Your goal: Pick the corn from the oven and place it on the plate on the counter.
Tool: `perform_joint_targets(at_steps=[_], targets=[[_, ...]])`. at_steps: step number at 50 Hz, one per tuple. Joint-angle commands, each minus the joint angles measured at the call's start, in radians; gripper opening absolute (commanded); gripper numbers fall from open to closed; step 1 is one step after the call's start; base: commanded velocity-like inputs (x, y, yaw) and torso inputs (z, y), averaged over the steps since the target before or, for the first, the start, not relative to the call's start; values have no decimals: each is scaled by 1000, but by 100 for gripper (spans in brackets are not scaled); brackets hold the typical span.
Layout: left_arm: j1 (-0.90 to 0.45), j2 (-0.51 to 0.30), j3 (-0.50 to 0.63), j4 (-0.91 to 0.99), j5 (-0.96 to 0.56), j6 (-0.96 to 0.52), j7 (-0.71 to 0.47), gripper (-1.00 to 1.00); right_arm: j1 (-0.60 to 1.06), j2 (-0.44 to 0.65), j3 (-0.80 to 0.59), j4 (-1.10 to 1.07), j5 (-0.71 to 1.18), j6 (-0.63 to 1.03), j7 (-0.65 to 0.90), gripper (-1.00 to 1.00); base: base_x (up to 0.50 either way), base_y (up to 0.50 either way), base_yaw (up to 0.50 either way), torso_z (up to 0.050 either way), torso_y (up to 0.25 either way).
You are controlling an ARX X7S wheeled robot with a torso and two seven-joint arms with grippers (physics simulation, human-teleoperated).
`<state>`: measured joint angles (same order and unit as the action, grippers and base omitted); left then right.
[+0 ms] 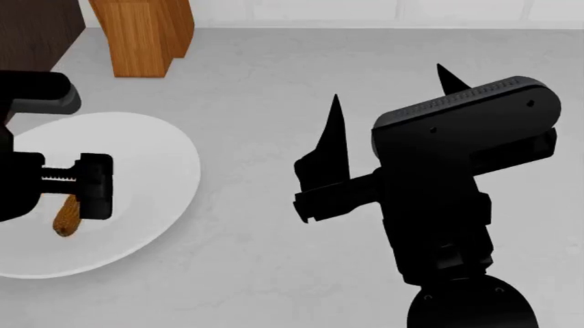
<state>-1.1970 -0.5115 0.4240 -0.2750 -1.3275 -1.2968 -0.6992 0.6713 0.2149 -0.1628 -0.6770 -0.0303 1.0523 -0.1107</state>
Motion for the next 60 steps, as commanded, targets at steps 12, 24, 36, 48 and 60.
perform_joint_targets(at_steps=[12,24,36,48,60], targets=[[2,-10,-21,31,-54,4,-54,100,4,6,-5,-2,2,5,8,100,0,0,0,1,0],[7,-46,-128,181,-226,-30,-230,100,5,8,-8,0,7,5,13,100,0,0,0,0,0],[44,-75,-201,350,-441,-22,-405,100,6,10,-9,8,10,-1,18,100,0,0,0,0,0],[78,-105,-219,552,-640,34,-578,100,7,12,-6,2,16,3,23,100,0,0,0,0,0],[64,-128,-211,680,-749,96,-683,100,7,15,-6,-8,19,10,28,100,0,0,0,0,0]])
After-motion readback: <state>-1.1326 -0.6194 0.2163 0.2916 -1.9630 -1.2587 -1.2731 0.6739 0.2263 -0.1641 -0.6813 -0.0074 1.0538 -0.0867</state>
